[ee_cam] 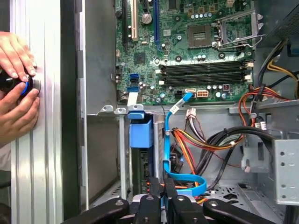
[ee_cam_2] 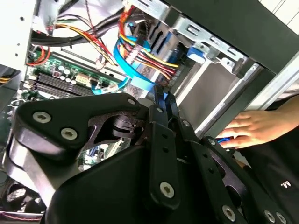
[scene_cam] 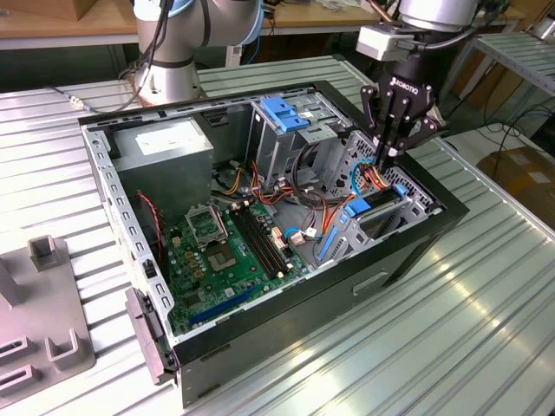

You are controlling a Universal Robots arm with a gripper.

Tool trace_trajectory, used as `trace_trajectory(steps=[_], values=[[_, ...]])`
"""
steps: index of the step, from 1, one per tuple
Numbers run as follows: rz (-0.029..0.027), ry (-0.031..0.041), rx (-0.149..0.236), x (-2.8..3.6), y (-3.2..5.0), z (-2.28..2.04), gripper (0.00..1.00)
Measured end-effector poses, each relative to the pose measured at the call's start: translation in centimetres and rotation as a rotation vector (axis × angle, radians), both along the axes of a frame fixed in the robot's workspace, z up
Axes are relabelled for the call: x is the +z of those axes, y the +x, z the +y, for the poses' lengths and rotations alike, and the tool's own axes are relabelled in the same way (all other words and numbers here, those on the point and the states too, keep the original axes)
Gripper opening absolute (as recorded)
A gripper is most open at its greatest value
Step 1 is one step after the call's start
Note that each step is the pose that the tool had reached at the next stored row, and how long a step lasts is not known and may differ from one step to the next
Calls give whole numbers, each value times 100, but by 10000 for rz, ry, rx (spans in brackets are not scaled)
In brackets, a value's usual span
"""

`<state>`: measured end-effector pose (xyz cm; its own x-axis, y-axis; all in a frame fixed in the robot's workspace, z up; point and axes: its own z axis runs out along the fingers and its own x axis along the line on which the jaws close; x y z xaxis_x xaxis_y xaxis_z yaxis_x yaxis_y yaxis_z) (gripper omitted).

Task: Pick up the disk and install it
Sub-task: 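Insert the second disk wire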

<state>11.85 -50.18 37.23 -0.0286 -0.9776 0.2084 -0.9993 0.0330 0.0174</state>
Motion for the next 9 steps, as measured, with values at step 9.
trace_trajectory(steps=[9], values=[[-543,831,49,-16,-84,-95,16]])
